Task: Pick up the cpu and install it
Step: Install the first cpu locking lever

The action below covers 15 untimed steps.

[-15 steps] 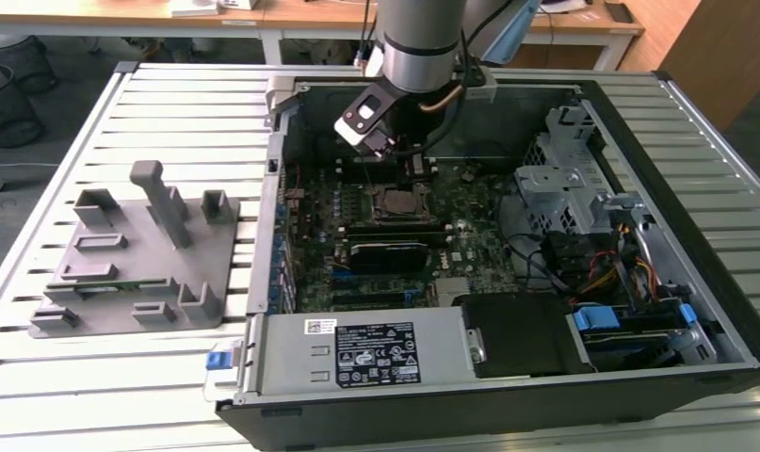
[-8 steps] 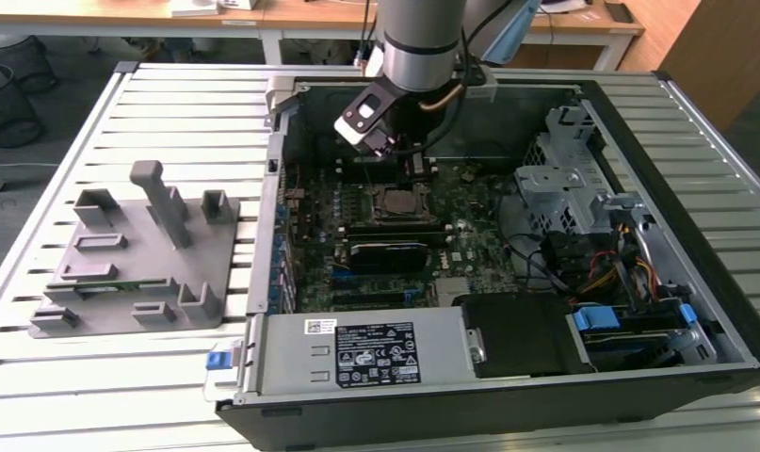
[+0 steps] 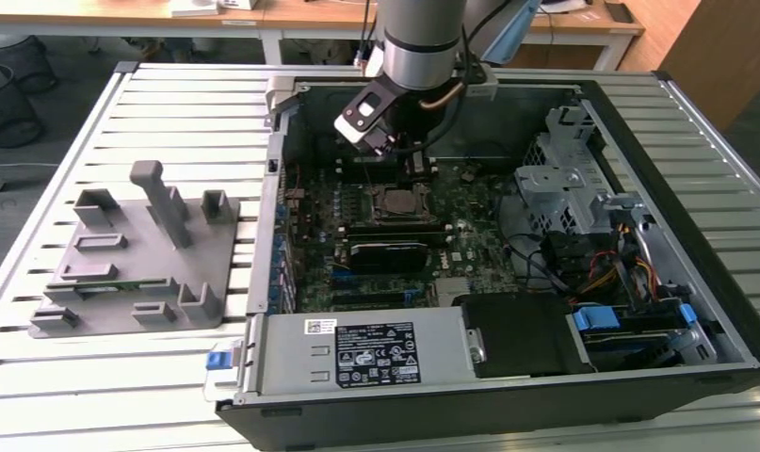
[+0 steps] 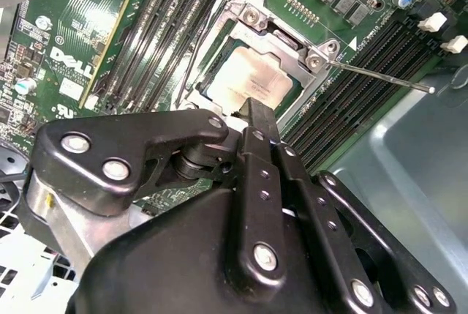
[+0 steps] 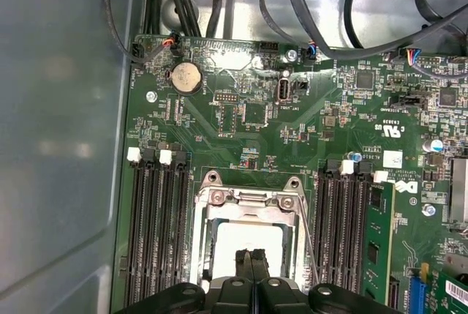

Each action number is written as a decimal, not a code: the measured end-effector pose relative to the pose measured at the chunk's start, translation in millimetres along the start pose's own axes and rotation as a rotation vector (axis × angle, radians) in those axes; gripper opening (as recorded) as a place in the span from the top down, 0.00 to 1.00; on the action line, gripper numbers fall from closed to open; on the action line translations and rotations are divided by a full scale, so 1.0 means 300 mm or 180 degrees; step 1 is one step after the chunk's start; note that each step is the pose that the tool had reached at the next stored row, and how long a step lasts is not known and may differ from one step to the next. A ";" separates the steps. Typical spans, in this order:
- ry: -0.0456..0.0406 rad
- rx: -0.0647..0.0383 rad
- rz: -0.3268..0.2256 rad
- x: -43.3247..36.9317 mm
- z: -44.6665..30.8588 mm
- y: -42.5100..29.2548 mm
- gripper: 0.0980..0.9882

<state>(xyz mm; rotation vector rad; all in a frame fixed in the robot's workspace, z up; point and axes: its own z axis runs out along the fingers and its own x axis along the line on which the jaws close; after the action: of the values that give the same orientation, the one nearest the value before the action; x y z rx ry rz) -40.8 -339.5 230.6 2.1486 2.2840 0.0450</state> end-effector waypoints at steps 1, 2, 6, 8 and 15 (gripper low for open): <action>0.0000 0.0000 0.0000 0.000 -0.001 0.000 0.99; 0.0000 0.0000 0.0000 0.000 -0.002 0.000 0.99; 0.0000 0.0000 0.0000 0.000 -0.007 0.000 0.99; 0.0000 0.0000 0.0000 0.000 -0.011 0.000 0.99; 0.0000 0.0000 0.0000 0.001 -0.036 0.001 0.99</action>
<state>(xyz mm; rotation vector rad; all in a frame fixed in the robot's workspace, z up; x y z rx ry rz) -40.9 -339.5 241.4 2.1486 2.2839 0.0450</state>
